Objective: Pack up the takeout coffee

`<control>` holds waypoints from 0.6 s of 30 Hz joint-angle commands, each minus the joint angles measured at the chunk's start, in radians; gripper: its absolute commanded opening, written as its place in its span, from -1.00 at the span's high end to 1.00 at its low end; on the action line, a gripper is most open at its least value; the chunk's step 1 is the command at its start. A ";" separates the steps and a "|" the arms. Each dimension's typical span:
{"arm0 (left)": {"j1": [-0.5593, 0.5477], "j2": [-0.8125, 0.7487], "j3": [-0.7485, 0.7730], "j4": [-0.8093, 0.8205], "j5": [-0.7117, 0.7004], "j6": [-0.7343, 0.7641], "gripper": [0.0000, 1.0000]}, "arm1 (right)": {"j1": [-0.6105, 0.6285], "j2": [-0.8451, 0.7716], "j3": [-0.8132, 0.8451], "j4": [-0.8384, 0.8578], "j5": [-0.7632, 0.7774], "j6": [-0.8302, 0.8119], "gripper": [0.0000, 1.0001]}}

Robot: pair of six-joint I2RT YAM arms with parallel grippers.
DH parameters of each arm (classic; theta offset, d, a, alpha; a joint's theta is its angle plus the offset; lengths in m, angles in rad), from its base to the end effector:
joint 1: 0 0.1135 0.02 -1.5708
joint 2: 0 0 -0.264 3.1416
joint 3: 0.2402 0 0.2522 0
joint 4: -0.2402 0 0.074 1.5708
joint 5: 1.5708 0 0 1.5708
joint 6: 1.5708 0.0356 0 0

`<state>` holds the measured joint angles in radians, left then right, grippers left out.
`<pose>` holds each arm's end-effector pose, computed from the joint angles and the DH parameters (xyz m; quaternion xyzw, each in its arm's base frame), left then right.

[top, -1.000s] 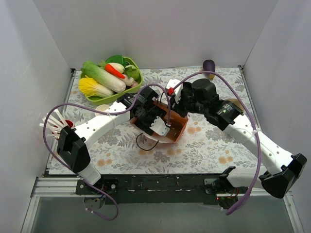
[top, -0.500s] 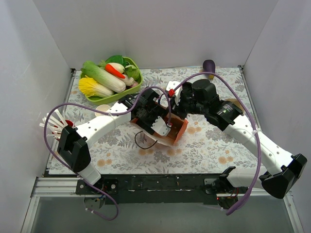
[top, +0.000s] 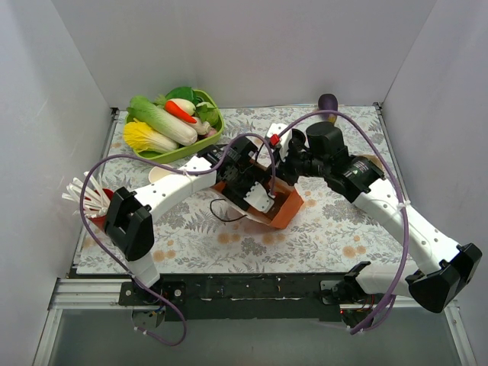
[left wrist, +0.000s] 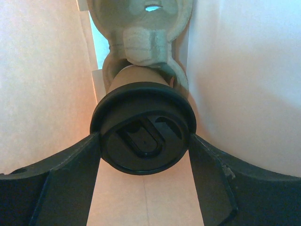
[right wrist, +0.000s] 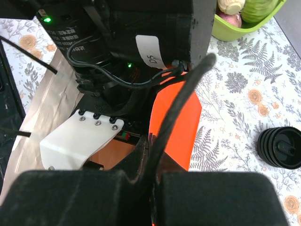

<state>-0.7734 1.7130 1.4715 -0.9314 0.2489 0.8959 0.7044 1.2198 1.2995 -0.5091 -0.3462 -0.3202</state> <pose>0.2455 -0.2519 0.2745 0.7373 0.6349 -0.1095 0.2032 0.1951 0.1817 0.3960 -0.4874 0.6769 0.2439 0.4947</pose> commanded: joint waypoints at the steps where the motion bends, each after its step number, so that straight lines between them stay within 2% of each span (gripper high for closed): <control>1: 0.017 0.027 0.056 -0.012 0.041 -0.087 0.05 | -0.025 -0.029 0.009 0.060 -0.093 0.009 0.97; 5: 0.020 0.002 0.047 0.013 0.061 -0.115 -0.23 | -0.071 -0.019 0.020 0.034 -0.111 -0.022 0.97; 10: 0.020 -0.006 0.052 0.017 0.075 -0.156 -0.47 | -0.135 0.020 0.067 -0.002 -0.137 -0.045 0.97; 11: 0.020 -0.003 0.053 0.016 0.075 -0.164 -0.57 | -0.143 0.026 0.072 -0.002 -0.146 -0.046 0.97; 12: 0.020 -0.004 0.056 0.014 0.075 -0.169 -0.96 | -0.152 0.036 0.078 -0.003 -0.152 -0.048 0.97; 18: 0.028 -0.016 0.067 0.031 0.104 -0.199 -0.96 | -0.174 0.056 0.095 -0.006 -0.171 -0.056 0.97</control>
<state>-0.7612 1.7306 1.4994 -0.9062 0.3080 0.7353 0.5404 1.2720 1.3407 -0.5251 -0.4732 -0.3584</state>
